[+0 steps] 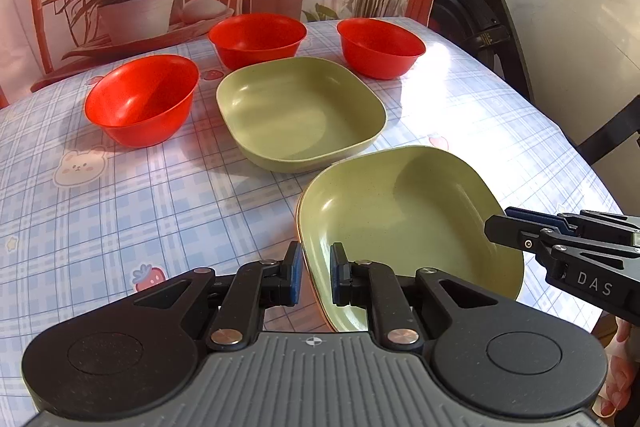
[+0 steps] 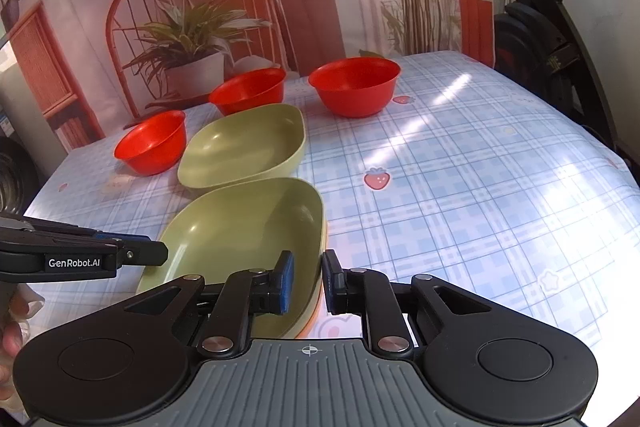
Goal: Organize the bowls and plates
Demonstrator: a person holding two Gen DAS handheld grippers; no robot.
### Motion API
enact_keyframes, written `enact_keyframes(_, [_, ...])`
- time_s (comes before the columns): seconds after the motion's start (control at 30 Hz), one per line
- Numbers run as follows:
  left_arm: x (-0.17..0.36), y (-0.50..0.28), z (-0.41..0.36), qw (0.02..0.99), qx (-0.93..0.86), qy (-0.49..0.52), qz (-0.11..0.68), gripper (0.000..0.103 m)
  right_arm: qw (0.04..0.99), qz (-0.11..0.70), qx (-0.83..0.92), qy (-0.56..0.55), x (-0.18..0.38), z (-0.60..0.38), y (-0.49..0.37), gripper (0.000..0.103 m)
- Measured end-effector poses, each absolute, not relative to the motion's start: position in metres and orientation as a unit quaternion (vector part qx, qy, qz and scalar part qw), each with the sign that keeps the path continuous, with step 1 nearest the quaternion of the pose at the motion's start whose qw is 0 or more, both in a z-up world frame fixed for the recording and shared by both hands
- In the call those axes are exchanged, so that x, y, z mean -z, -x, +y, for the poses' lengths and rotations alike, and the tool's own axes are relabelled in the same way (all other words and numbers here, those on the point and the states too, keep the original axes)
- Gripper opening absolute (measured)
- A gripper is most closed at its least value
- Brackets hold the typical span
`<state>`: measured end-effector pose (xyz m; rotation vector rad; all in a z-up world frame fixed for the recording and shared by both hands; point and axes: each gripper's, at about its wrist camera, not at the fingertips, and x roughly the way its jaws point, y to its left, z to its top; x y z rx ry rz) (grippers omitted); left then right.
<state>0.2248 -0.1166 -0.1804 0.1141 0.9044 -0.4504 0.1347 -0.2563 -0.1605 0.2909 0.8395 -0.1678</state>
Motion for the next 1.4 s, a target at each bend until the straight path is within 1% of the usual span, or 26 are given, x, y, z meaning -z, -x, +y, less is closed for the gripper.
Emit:
enact_keyframes(0.13, [0.176,-0.218,-0.116,0.88,0.213,-0.055,0.421,0.015,0.902,0.401,0.084,-0.137,0.16,-0.255,-0.133,0.018])
enact_keyframes(0.2, [0.177,-0.217,-0.113,0.881,0.21,-0.049,0.422,0.015,0.905,0.394,0.09,-0.132,0.157,-0.256,-0.131,0.011])
enact_keyframes(0.27, [0.178,-0.216,-0.111,0.881,0.206,-0.043,0.424,0.015,0.907,0.388,0.092,-0.132,0.156,-0.258,-0.129,0.007])
enact_keyframes(0.4, [0.182,-0.216,-0.105,0.881,0.196,-0.033,0.429,0.015,0.905,0.394,0.091,-0.131,0.16,-0.259,-0.129,0.004])
enact_keyframes(1.0, [0.179,-0.216,-0.096,0.886,0.194,-0.014,0.421,0.015,0.897,0.408,0.089,-0.144,0.171,-0.262,-0.132,0.004])
enact_keyframes(1.17, [0.169,-0.223,-0.089,0.892,0.189,-0.008,0.411,0.015,0.902,0.397,0.086,-0.147,0.163,-0.266,-0.136,0.009])
enact_keyframes(1.33, [0.153,-0.237,-0.08,0.9,0.185,-0.008,0.394,0.016,0.91,0.385,0.071,-0.14,0.151,-0.271,-0.152,0.01])
enact_keyframes(1.4, [0.147,-0.243,-0.077,0.904,0.182,-0.01,0.386,0.016,0.913,0.379,0.067,-0.133,0.146,-0.272,-0.161,0.012])
